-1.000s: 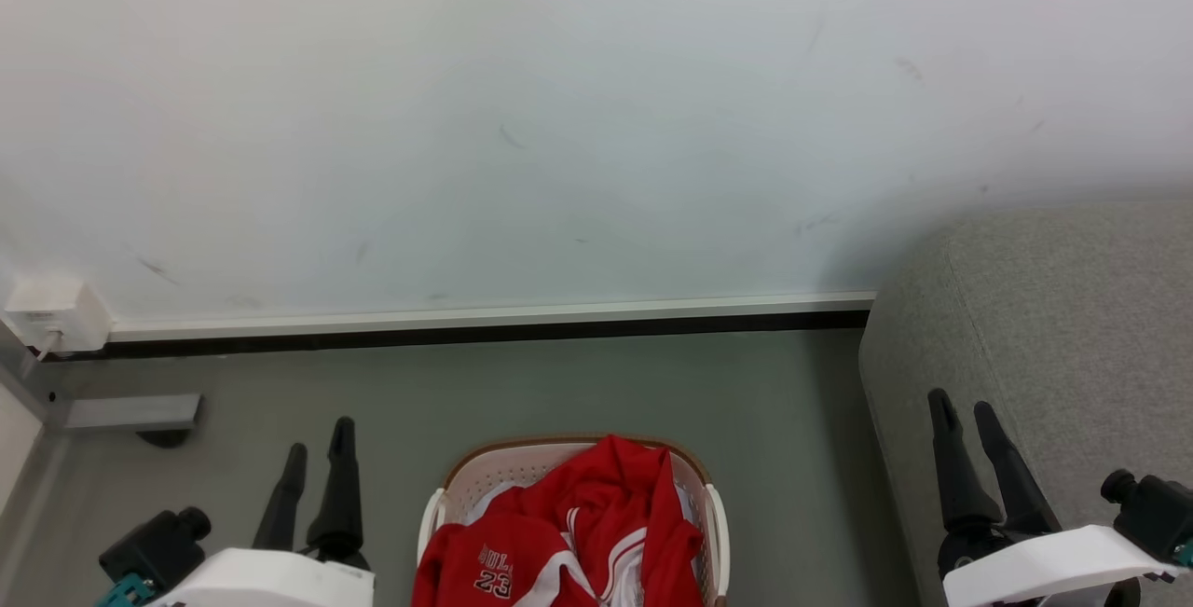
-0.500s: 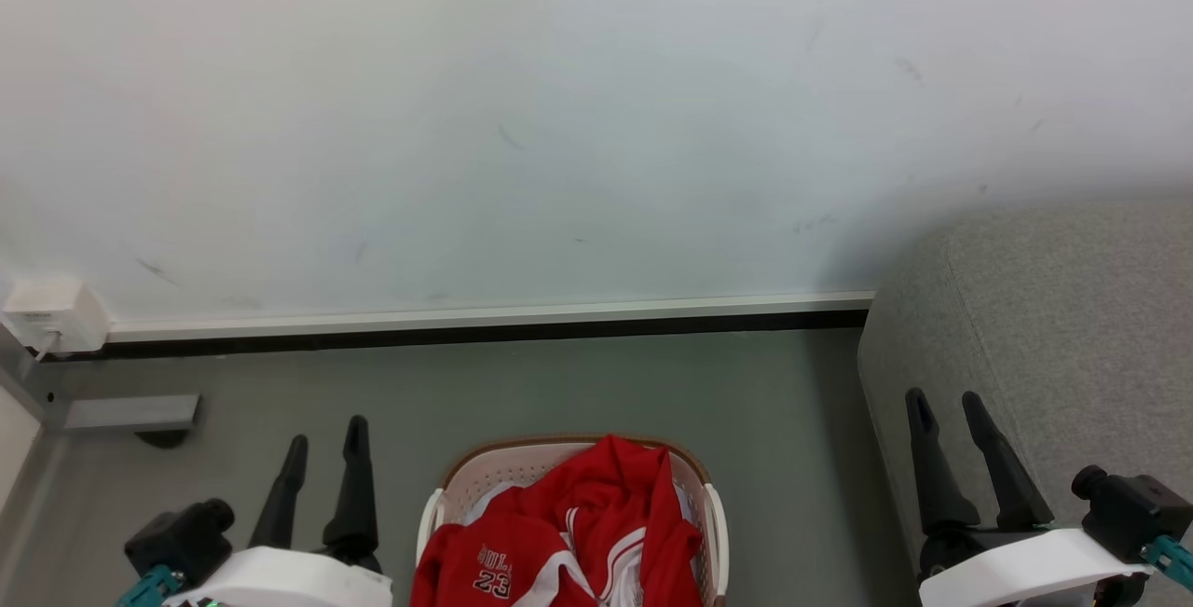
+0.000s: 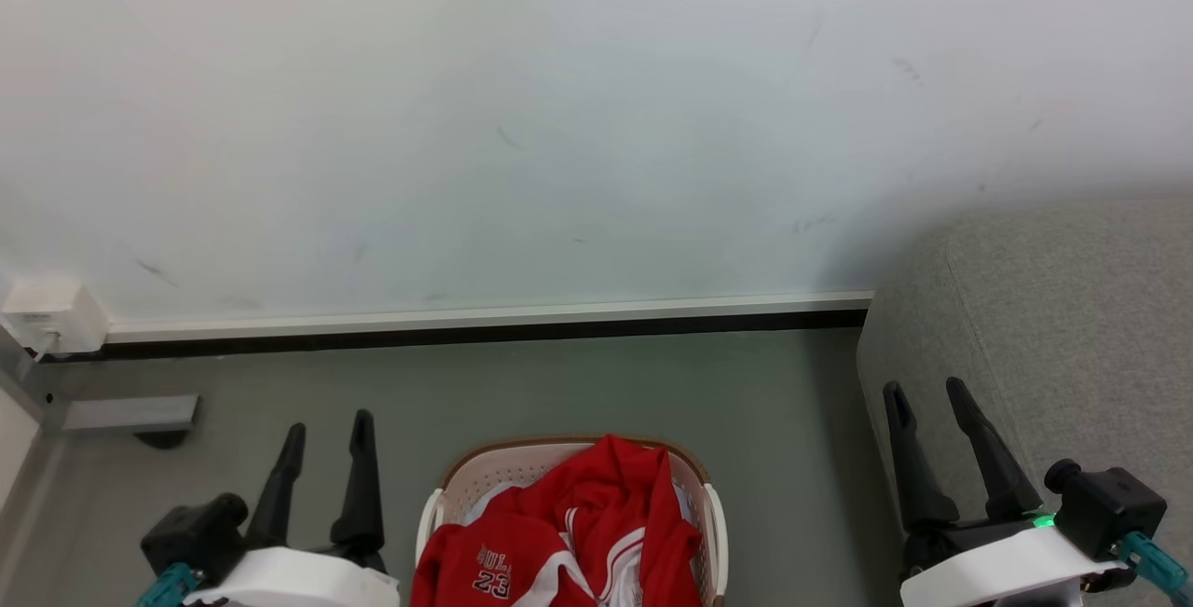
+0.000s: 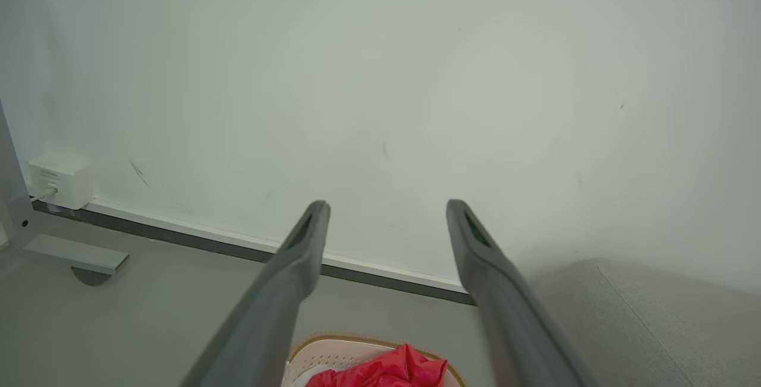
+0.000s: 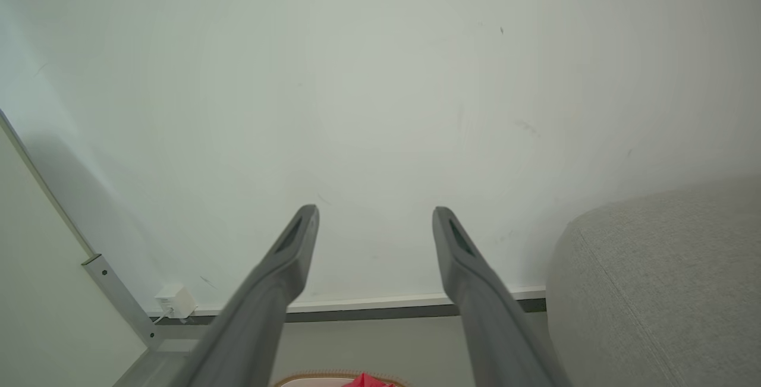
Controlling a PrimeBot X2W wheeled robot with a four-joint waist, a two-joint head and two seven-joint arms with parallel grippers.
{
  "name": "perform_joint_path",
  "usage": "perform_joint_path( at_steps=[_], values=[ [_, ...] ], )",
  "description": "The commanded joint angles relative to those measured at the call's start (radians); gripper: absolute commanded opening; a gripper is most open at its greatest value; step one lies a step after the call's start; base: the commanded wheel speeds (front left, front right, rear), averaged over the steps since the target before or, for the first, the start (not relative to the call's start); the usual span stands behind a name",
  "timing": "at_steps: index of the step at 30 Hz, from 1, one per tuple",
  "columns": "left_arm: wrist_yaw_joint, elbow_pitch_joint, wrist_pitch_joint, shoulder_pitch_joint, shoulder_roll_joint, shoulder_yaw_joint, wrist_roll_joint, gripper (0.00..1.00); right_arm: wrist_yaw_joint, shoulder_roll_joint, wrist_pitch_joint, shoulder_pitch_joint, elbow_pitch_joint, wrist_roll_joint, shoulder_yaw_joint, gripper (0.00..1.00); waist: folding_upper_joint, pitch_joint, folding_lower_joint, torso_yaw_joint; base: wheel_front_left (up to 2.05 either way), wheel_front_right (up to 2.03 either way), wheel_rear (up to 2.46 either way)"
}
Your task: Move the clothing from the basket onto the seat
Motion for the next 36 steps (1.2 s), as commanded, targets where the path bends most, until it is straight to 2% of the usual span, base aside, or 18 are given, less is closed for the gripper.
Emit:
perform_joint_path(
  at_steps=[1,36],
  values=[
    [0.001,-0.010,-0.013,-0.012,0.012,-0.001,0.040,1.00,-0.001,-0.004,-0.012,-0.013,-0.006,-0.030,0.004,1.00,0.0000,0.000,-0.0001,0.000,0.00,0.00,0.00],
    [-0.015,-0.004,-0.081,-0.015,0.002,0.002,0.304,1.00,-0.002,0.015,-0.081,-0.021,-0.014,-0.248,0.003,1.00,0.0000,0.003,-0.0001,-0.003,0.00,0.00,0.00]
  ],
)
